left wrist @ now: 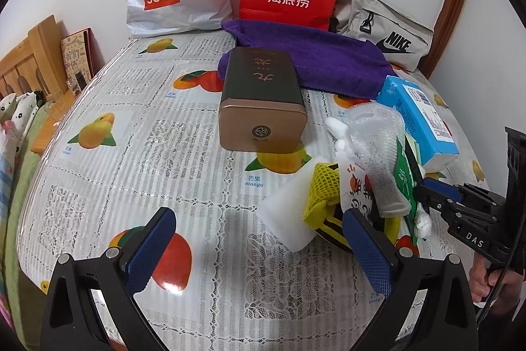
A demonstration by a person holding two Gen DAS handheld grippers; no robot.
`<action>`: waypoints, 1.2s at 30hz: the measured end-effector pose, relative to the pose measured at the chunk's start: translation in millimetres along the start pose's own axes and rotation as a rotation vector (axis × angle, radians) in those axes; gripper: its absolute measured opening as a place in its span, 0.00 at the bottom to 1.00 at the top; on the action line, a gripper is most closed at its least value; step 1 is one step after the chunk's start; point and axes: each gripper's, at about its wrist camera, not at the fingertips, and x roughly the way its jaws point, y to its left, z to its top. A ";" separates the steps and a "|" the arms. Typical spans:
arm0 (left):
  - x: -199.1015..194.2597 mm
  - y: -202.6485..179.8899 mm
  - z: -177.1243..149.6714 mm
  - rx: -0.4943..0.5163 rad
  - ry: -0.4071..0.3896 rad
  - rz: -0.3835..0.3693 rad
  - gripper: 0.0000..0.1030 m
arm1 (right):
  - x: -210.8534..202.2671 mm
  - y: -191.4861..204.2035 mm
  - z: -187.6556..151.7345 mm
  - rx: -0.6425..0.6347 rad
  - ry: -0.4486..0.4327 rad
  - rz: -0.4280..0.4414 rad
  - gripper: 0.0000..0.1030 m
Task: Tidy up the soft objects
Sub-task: 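Lower the right gripper onto the black watch strap and close on it, then lift the black strap with the right gripper while the left gripper grasps the white sponge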
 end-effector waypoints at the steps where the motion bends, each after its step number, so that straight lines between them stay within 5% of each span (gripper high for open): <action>1: 0.6 -0.2 0.4 0.002 0.001 0.001 0.99 | 0.5 0.2 0.1 -0.007 -0.005 0.009 0.21; 22: 8.6 8.9 -5.0 0.017 0.016 -0.007 0.99 | -60.1 -13.8 -8.2 0.031 -0.140 -0.049 0.20; 29: 5.5 3.9 -8.9 0.051 0.007 -0.033 0.99 | -73.1 -27.8 -23.0 0.070 -0.146 -0.100 0.20; 36: 14.0 10.3 -15.9 0.128 0.016 0.027 0.98 | -75.8 -43.0 -44.1 0.116 -0.114 -0.136 0.20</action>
